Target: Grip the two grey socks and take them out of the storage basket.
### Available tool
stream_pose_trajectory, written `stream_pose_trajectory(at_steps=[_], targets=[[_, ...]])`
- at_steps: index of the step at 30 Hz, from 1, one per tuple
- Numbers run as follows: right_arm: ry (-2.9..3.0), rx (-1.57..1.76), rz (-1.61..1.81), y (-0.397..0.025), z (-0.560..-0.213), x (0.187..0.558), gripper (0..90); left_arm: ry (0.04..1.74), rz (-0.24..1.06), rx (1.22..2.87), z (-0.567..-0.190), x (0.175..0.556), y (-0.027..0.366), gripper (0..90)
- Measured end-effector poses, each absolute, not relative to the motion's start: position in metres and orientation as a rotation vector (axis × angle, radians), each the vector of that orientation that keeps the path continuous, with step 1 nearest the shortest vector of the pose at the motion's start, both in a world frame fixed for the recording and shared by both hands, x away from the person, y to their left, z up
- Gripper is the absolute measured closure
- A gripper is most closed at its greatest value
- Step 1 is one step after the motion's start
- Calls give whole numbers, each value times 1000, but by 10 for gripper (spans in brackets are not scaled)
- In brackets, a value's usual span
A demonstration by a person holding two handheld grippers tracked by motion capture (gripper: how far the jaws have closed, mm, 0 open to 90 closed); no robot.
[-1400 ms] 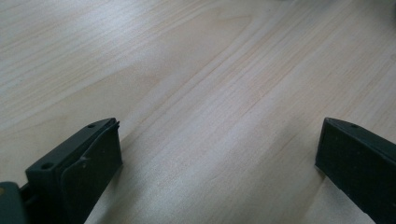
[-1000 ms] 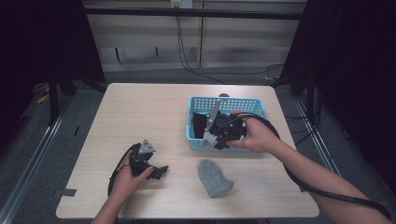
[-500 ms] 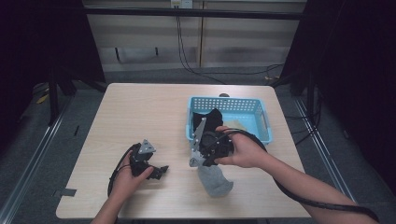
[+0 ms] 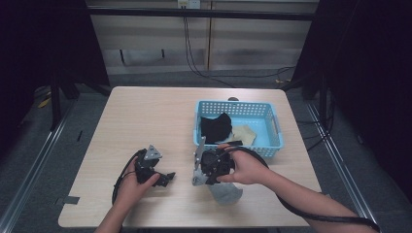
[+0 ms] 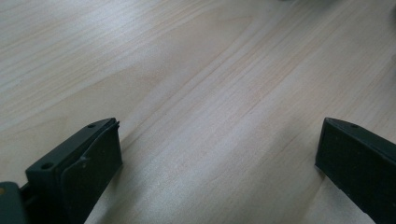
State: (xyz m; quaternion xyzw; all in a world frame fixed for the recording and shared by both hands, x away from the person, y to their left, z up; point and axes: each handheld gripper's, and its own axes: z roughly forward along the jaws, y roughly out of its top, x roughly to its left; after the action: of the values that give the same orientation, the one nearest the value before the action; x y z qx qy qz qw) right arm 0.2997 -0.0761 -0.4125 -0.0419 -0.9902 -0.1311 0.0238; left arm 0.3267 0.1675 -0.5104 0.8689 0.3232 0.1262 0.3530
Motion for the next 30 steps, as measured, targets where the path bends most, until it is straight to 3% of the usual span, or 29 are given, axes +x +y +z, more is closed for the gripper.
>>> stream_pose_trajectory(at_steps=[13,30], targets=[[-3093,-117,-305,-69,-441,301,765,843,326,2239,-511,326,167,0],[-3056,-229,-341,-76,-448,307,673,839,323,2247,-510,327,167,0]])
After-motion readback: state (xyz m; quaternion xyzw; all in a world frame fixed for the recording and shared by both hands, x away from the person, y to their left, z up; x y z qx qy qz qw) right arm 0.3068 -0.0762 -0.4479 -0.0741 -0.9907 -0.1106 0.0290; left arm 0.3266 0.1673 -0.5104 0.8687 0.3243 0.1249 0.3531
